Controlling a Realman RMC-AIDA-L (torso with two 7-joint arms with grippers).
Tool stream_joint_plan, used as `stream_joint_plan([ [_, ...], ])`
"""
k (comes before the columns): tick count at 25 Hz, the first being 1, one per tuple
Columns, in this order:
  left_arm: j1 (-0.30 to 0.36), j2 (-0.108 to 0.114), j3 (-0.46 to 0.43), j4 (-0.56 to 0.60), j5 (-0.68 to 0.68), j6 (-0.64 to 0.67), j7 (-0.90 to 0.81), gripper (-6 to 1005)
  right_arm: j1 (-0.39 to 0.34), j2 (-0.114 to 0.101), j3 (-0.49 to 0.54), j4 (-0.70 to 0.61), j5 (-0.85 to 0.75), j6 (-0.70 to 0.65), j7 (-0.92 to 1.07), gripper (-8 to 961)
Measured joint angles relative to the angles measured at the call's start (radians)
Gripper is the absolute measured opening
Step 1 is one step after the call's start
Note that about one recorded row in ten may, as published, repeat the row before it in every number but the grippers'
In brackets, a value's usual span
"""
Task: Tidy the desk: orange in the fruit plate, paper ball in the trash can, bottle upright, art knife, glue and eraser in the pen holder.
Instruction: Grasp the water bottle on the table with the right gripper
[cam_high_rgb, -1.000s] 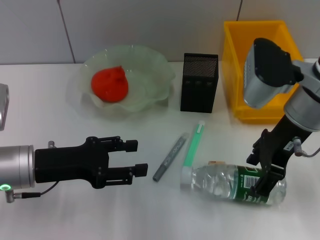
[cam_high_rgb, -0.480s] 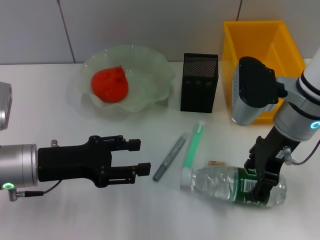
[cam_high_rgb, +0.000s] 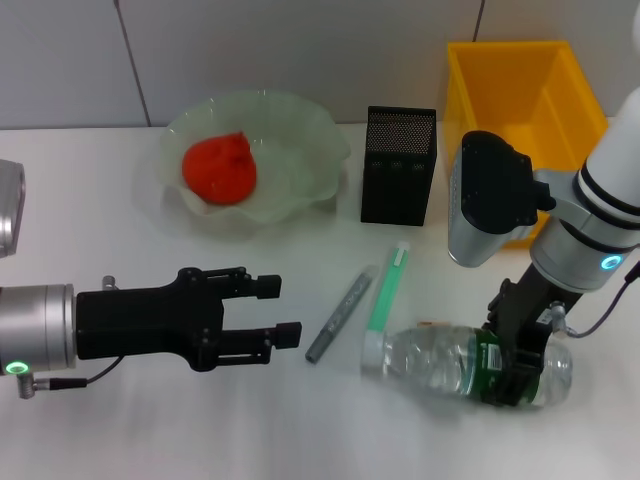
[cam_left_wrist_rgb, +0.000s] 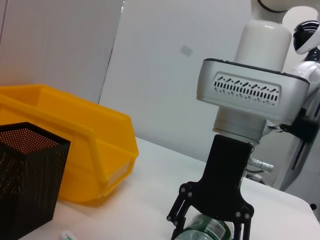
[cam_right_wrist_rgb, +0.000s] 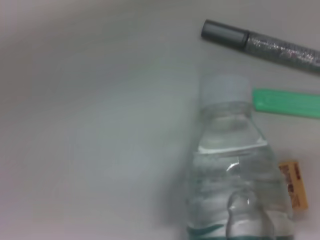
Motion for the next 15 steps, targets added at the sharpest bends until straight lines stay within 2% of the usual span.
stream_joint_plan([
  [15,-0.01,0.002,0.0,0.0,0.0,-0.004,-0.002,715,0.004,0.002,-0.055,0.024,0.012,0.053,0.018,828],
])
